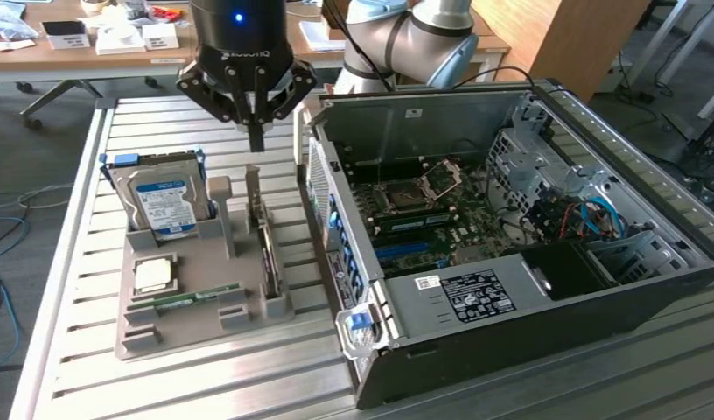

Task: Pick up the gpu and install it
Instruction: 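Reach for the gpu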

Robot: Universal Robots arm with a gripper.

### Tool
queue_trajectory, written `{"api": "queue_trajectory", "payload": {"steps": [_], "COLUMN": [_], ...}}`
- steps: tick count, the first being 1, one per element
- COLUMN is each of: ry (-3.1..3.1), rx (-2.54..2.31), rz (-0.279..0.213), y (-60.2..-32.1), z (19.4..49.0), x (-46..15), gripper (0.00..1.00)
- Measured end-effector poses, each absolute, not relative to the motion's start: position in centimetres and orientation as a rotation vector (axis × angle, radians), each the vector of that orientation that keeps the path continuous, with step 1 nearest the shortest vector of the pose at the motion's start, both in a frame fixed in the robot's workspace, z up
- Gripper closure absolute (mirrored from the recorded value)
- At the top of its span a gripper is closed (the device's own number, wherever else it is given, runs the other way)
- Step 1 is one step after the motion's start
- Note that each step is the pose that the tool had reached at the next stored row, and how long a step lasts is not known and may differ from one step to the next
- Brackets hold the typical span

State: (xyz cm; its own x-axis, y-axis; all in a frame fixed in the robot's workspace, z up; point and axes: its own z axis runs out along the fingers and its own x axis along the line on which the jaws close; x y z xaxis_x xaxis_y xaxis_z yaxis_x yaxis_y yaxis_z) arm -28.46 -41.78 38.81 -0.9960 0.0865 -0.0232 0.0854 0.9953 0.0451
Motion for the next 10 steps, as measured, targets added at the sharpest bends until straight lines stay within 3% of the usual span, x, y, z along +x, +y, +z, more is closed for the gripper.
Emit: {"api": "queue_trajectory", "payload": {"steps": [10], "ry": [3.113], "rx": [0.134], "rz": [0.069], "y": [-44.0], "z": [38.8], "x": [-28.6], "gripper": [0.89]}}
